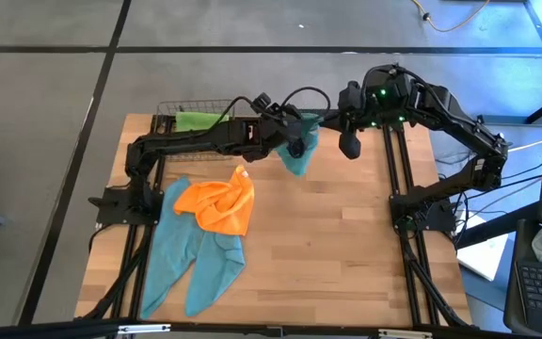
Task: Fold microfiber towels
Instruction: Fold the blue microfiber cloth
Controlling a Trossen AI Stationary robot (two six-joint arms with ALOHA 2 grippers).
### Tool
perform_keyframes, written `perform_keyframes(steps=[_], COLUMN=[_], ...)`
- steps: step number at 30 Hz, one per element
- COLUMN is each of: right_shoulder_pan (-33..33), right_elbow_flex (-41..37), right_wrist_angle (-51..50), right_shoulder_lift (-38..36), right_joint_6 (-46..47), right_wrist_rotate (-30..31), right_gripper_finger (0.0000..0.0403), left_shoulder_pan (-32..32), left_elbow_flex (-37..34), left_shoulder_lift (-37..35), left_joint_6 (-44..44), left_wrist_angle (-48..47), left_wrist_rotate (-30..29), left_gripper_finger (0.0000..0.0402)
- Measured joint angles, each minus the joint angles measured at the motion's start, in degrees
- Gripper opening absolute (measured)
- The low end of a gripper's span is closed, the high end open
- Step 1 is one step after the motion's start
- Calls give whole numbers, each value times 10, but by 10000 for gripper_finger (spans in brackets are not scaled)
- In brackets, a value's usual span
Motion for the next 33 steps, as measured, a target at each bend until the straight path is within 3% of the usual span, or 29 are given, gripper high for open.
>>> perform_keyframes(steps=[8,13,19,23,28,33], right_shoulder_pan=[0,0,0,0,-7,-10], right_elbow_flex=[0,0,0,0,0,0], right_wrist_angle=[-18,-33,-48,-64,-96,-107], right_shoulder_lift=[0,-1,-1,-1,-1,-1], right_joint_6=[-11,-22,-27,-40,-61,-69], right_wrist_rotate=[-51,-53,-53,-53,-53,-54], right_gripper_finger=[12,12,12,12,12,12], left_shoulder_pan=[12,22,35,43,54,64], left_elbow_flex=[0,0,0,0,-1,0], left_shoulder_lift=[0,0,-5,-9,-19,-28], left_joint_6=[1,1,5,50,118,122], left_wrist_angle=[-86,-139,-174,-173,-177,-172], left_wrist_rotate=[11,12,52,113,236,275], left_gripper_finger=[163,163,163,163,163,163])
